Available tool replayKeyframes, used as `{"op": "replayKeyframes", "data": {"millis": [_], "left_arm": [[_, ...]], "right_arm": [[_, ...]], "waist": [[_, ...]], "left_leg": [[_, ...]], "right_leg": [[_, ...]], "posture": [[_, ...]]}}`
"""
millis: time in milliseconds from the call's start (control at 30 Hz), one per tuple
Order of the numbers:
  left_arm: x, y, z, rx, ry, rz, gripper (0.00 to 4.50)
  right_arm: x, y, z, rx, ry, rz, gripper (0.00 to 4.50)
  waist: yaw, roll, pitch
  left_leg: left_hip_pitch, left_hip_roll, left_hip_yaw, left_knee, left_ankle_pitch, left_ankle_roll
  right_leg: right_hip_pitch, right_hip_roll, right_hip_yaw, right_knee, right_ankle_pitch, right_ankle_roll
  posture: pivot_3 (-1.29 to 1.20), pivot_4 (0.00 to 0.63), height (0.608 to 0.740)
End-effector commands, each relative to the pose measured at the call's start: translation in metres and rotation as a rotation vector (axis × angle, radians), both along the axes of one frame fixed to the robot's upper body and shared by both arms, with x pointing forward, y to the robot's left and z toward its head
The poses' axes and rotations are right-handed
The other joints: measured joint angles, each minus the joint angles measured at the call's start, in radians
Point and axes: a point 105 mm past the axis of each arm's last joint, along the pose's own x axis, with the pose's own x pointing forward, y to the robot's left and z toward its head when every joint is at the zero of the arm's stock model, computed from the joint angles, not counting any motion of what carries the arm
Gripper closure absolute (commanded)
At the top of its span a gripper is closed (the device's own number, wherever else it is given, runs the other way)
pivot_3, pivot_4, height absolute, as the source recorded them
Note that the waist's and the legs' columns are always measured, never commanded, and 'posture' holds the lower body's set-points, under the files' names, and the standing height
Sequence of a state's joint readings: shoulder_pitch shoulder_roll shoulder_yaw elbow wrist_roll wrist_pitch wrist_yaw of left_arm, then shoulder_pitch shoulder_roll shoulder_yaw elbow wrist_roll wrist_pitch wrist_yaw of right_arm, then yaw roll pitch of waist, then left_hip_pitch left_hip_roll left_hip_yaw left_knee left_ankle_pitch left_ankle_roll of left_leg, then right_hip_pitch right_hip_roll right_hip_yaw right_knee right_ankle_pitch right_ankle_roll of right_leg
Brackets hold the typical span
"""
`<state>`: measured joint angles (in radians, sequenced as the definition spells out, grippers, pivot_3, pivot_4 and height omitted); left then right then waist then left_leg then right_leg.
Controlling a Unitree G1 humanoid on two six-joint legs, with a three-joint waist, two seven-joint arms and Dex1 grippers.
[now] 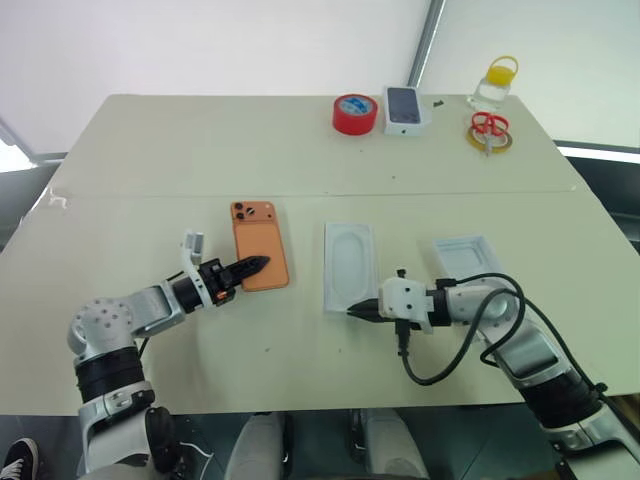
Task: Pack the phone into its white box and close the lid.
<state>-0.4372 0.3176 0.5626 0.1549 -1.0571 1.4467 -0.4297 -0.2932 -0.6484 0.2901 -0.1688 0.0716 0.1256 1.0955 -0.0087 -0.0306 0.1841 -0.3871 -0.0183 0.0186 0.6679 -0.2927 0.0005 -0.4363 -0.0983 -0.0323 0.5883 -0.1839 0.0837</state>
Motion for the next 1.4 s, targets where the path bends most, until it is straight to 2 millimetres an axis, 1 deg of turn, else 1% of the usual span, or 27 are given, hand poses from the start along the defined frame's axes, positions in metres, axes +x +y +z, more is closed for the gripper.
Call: {"op": "replayKeyframes", "data": {"millis": [33, 167, 267, 400, 433, 500, 567, 600, 633, 733, 800, 867, 900, 967, 1000, 1067, 1100, 1200, 1267, 1333, 1400], "left_arm": [[0.002, -0.01, 0.026, -0.037, -0.091, -0.043, 4.5], [0.004, -0.024, 0.035, -0.048, -0.127, -0.085, 4.5], [0.005, -0.03, 0.031, -0.037, -0.116, -0.102, 4.5], [0.007, -0.037, 0.029, -0.031, -0.106, -0.119, 4.5], [0.008, -0.038, 0.03, -0.033, -0.111, -0.12, 4.5], [0.011, -0.041, 0.028, -0.021, -0.115, -0.12, 4.5], [0.012, -0.045, 0.025, -0.013, -0.118, -0.123, 4.5], [0.012, -0.048, 0.025, -0.019, -0.117, -0.133, 4.5], [0.013, -0.05, 0.025, -0.024, -0.117, -0.138, 4.5], [0.016, -0.058, 0.023, -0.02, -0.115, -0.157, 4.5], [0.019, -0.064, 0.023, -0.02, -0.116, -0.169, 4.5], [0.021, -0.07, 0.023, -0.033, -0.108, -0.183, 4.5], [0.023, -0.072, 0.02, -0.028, -0.099, -0.191, 4.5], [0.023, -0.078, 0.017, -0.03, -0.08, -0.214, 3.49], [0.023, -0.079, 0.014, -0.021, -0.073, -0.221, 3.13], [0.023, -0.083, 0.01, 0.005, -0.061, -0.242, 2.2], [0.023, -0.084, 0.008, 0.021, -0.051, -0.248, 1.59], [0.023, -0.084, -0.002, 0.115, -0.053, -0.254, 0.04], [0.021, -0.083, -0.005, 0.174, -0.086, -0.269, 0.01], [0.02, -0.083, 0.001, 0.158, -0.095, -0.279, 0.01], [0.019, -0.083, 0.004, 0.181, -0.114, -0.288, 0.01]], "right_arm": [[-0.001, 0.016, 0.007, 0.007, -0.046, 0.026, 4.43], [0.008, 0.033, 0.005, 0.003, -0.038, -0.002, 4.43], [0.017, 0.04, 0.006, 0.0, -0.061, -0.027, 4.43], [0.016, 0.044, 0.007, 0.008, -0.037, -0.021, 4.43], [0.014, 0.043, 0.007, 0.013, -0.018, -0.018, 4.19], [0.004, 0.045, 0.012, 0.048, 0.023, 0.022, 3.51], [-0.002, 0.044, 0.017, 0.057, 0.013, 0.05, 2.61], [-0.004, 0.043, 0.02, 0.069, 0.016, 0.057, 2.0], [-0.005, 0.041, 0.025, 0.086, 0.022, 0.062, 1.57], [-0.005, 0.035, 0.04, 0.127, 0.019, 0.059, 1.57], [0.003, 0.025, 0.048, 0.145, 0.026, 0.016, 1.57], [0.011, 0.014, 0.051, 0.14, 0.003, -0.026, 1.57], [0.016, 0.008, 0.05, 0.125, -0.004, -0.055, 1.57], [0.023, -0.003, 0.046, 0.089, -0.033, -0.09, 1.49], [0.026, -0.006, 0.045, 0.086, -0.038, -0.105, 1.49], [0.027, -0.007, 0.046, 0.092, -0.041, -0.114, 1.49], [0.028, -0.007, 0.046, 0.095, -0.046, -0.118, 1.49], [0.031, -0.007, 0.045, 0.1, -0.05, -0.13, 1.49], [0.033, -0.006, 0.044, 0.101, -0.064, -0.139, 1.49], [0.035, -0.004, 0.044, 0.102, -0.079, -0.138, 1.49], [0.036, -0.002, 0.046, 0.123, -0.081, -0.139, 1.49]], "waist": [[0.0, 0.0, 0.0], [-0.002, 0.0, 0.0], [-0.003, 0.0, 0.0], [-0.002, 0.0, 0.0], [-0.002, 0.0, 0.0], [0.0, 0.0, 0.0], [0.001, 0.0, 0.0], [0.0, 0.0, 0.0], [0.0, 0.0, 0.0], [0.0, 0.0, 0.0], [0.0, 0.0, 0.0], [0.003, 0.0, 0.0], [0.002, 0.0, 0.0], [0.002, 0.0, 0.0], [0.001, 0.0, 0.0], [-0.002, 0.0, 0.0], [-0.002, 0.0, 0.0], [0.0, 0.0, -0.001], [0.0, 0.0, -0.001], [-0.001, 0.0, -0.001], [-0.002, 0.0, -0.001]], "left_leg": [[0.0, 0.0, 0.0, 0.0, 0.0, 0.0], [0.0, 0.0, 0.0, 0.001, 0.0, -0.001], [0.001, 0.0, 0.0, 0.001, 0.0, -0.001], [0.002, 0.0, 0.0, 0.001, 0.0, -0.001], [0.002, 0.0, 0.0, 0.001, 0.0, -0.001], [0.002, 0.0, 0.0, 0.001, 0.0, -0.001], [0.002, -0.001, 0.0, 0.001, 0.0, -0.001], [0.002, -0.001, 0.0, 0.001, 0.0, -0.001], [0.001, -0.001, 0.0, 0.001, 0.0, -0.001], [0.001, -0.001, 0.0, 0.001, 0.0, -0.001], [0.001, -0.001, 0.0, 0.001, 0.001, -0.001], [0.001, -0.001, 0.0, 0.001, 0.001, 0.0], [0.001, -0.001, 0.0, 0.001, 0.001, 0.0], [0.001, -0.001, 0.0, 0.001, 0.0, 0.0], [0.001, -0.001, 0.0, 0.001, 0.0, 0.0], [0.001, -0.001, 0.0, 0.001, 0.0, 0.0], [0.001, -0.001, 0.001, 0.001, 0.0, 0.0], [0.003, -0.001, 0.0, 0.001, 0.0, 0.0], [0.008, -0.001, 0.0, 0.001, 0.0, 0.0], [0.012, 0.0, 0.0, 0.0, 0.0, 0.001], [0.012, 0.0, 0.0, 0.0, 0.0, 0.001]], "right_leg": [[0.0, 0.0, 0.0, 0.0, 0.0, 0.0], [0.0, 0.0, 0.0, 0.003, 0.0, 0.0], [0.0, 0.0, 0.0, 0.005, 0.0, 0.0], [-0.001, 0.0, 0.0, 0.006, 0.001, 0.001], [-0.001, 0.0, 0.0, 0.006, 0.001, 0.001], [0.0, 0.0, 0.0, 0.006, 0.001, 0.001], [0.0, 0.0, 0.0, 0.006, 0.001, 0.001], [0.0, 0.0, 0.0, 0.005, 0.001, 0.001], [0.0, 0.0, 0.0, 0.005, 0.001, 0.001], [0.0, 0.0, 0.0, 0.005, 0.001, 0.001], [0.0, 0.0, 0.0, 0.005, 0.001, 0.001], [0.0, 0.0, 0.0, 0.005, 0.001, 0.001], [0.0, 0.0, 0.0, 0.005, 0.001, 0.001], [0.0, 0.0, 0.0, 0.005, 0.001, 0.001], [0.0, 0.0, 0.0, 0.005, 0.001, 0.001], [0.0, 0.0, 0.0, 0.005, 0.001, 0.001], [0.0, 0.0, 0.0, 0.005, 0.001, 0.001], [0.001, 0.0, 0.0, 0.006, 0.001, 0.001], [0.007, 0.0, 0.0, 0.005, 0.0, 0.001], [0.01, 0.0, 0.0, 0.005, -0.001, -0.002], [0.01, 0.0, 0.0, 0.005, -0.001, -0.001]], "posture": [[0.0, 0.15, 0.74], [0.0, 0.15, 0.74], [0.0, 0.15, 0.74], [0.0, 0.15, 0.74], [0.0, 0.15, 0.74], [0.0, 0.15, 0.74], [0.0, 0.15, 0.74], [0.0, 0.15, 0.74], [0.0, 0.15, 0.74], [0.0, 0.15, 0.74], [0.0, 0.15, 0.74], [0.0, 0.15, 0.74], [0.0, 0.15, 0.74], [0.0, 0.15, 0.74], [0.0, 0.15, 0.74], [0.0, 0.15, 0.74], [0.0, 0.15, 0.74], [0.0, 0.15, 0.74], [0.0, 0.15, 0.74], [0.0, 0.15, 0.74], [0.0, 0.15, 0.74]]}}
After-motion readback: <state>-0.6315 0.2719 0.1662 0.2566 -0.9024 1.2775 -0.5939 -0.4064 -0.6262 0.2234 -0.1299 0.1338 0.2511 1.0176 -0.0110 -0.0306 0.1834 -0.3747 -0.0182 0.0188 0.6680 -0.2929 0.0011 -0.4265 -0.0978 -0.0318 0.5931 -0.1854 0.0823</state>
